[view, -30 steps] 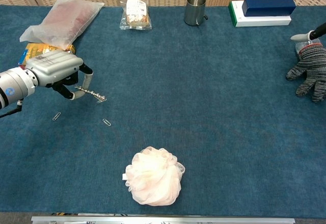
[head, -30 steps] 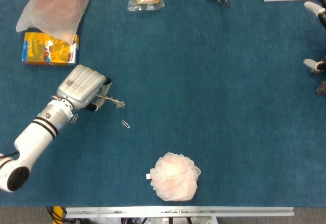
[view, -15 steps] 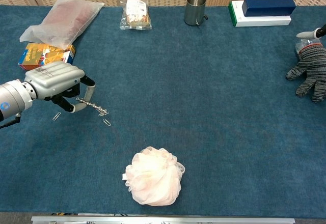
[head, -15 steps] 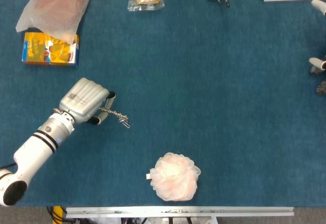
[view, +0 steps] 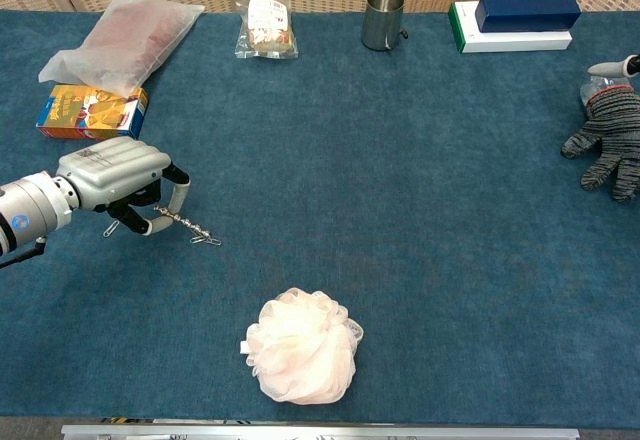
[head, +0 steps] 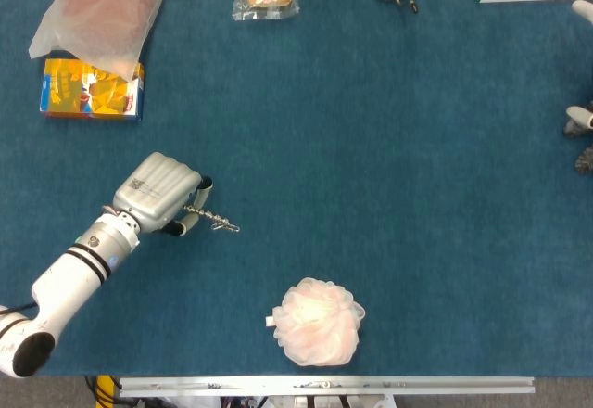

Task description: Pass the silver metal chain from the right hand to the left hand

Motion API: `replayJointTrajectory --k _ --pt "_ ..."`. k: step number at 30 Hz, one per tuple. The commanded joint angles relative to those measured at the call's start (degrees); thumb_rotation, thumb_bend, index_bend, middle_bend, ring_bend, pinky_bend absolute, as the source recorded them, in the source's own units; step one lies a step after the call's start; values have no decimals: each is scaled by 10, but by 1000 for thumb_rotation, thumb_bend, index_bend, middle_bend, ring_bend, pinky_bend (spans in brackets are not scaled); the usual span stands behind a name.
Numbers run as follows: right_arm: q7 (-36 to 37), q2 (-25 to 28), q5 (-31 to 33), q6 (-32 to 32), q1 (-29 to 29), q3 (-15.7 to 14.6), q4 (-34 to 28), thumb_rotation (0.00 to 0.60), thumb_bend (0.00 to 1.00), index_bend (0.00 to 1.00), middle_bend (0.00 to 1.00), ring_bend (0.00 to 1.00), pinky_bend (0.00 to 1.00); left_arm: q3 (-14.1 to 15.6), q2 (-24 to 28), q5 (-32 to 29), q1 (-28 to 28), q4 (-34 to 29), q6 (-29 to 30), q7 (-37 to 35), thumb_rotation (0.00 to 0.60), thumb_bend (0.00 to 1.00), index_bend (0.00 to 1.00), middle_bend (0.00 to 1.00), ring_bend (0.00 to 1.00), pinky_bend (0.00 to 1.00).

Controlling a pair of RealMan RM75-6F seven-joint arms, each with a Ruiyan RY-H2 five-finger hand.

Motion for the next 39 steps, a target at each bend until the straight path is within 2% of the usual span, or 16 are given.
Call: replayJointTrajectory --k 1,8,20,39 --pt "1 0 0 0 0 0 0 600 0 129 25 0 35 -1 5 2 3 -8 6 -4 600 373 561 1000 1000 1000" --pt "5 -3 -1 -4 1 0 4 600 0 129 26 0 35 -3 31 15 12 -36 28 -2 600 373 561 1000 1000 1000" --pt "3 -7 -2 -10 5 -1 7 600 0 129 26 0 35 -1 70 4 35 -59 57 20 600 373 561 1000 1000 1000" --pt "-6 -9 0 -15 7 -2 3 600 0 129 26 0 35 14 95 -25 73 -45 66 16 600 373 562 1000 1000 1000"
